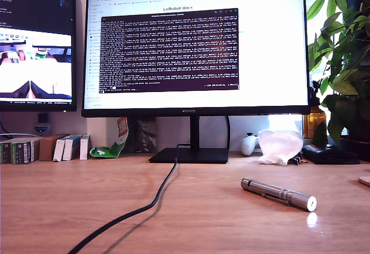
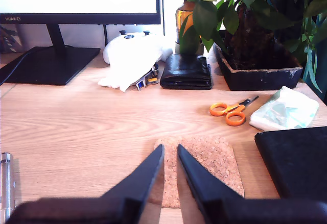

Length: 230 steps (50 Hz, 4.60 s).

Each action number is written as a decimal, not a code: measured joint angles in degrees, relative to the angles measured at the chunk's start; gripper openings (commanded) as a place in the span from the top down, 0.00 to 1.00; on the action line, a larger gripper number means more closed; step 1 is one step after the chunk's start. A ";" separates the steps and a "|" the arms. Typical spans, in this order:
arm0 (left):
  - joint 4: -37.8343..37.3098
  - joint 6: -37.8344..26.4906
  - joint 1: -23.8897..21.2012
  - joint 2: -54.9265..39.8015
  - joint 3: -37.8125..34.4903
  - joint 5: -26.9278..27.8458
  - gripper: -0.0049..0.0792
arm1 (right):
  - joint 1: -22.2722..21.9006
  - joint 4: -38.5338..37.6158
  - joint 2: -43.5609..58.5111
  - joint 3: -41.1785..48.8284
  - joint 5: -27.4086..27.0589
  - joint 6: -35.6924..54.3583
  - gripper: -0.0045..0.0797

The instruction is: Pick the metallic laser pointer with your right arm, pass it to your left arm, then place it down to the left side of the table

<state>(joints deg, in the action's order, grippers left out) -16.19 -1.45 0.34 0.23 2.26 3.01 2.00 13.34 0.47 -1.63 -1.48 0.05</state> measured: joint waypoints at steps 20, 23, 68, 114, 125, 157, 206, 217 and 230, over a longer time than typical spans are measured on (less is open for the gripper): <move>0.00 -0.02 0.00 0.00 0.00 0.31 0.96 | 0.00 0.00 0.00 0.00 0.02 -0.02 0.86; 0.07 -0.02 0.00 0.00 0.00 0.68 0.96 | 0.00 0.00 0.00 0.00 0.07 -0.04 0.86; 17.44 28.22 0.04 -0.98 4.44 24.57 0.96 | 0.00 -5.40 1.64 -11.37 23.37 -26.56 0.96; -6.99 -4.39 -4.98 -45.97 32.00 35.47 0.96 | 21.79 23.12 67.87 -46.05 9.86 -9.05 0.94; -6.86 -4.70 -6.58 -46.88 32.00 35.50 0.96 | 25.00 28.41 78.84 -51.80 6.62 -7.43 0.78; -6.49 -4.76 -6.67 -46.88 32.00 33.97 0.96 | 25.57 31.26 91.38 -56.15 6.01 1.55 0.60; -4.63 -4.76 -6.67 -46.88 32.00 33.64 0.95 | 26.64 28.98 96.08 -56.50 7.30 2.99 0.96; 3.04 -3.17 -6.67 -47.60 32.00 39.45 0.78 | 26.75 27.69 96.08 -56.76 15.65 3.04 0.96; 17.75 8.48 -6.71 -53.20 32.02 48.78 0.61 | 28.55 21.70 91.69 -63.73 24.15 3.48 0.96</move>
<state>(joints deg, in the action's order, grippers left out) 1.56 7.03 -6.37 -52.97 34.28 51.79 30.55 35.05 92.16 -65.36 22.68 3.53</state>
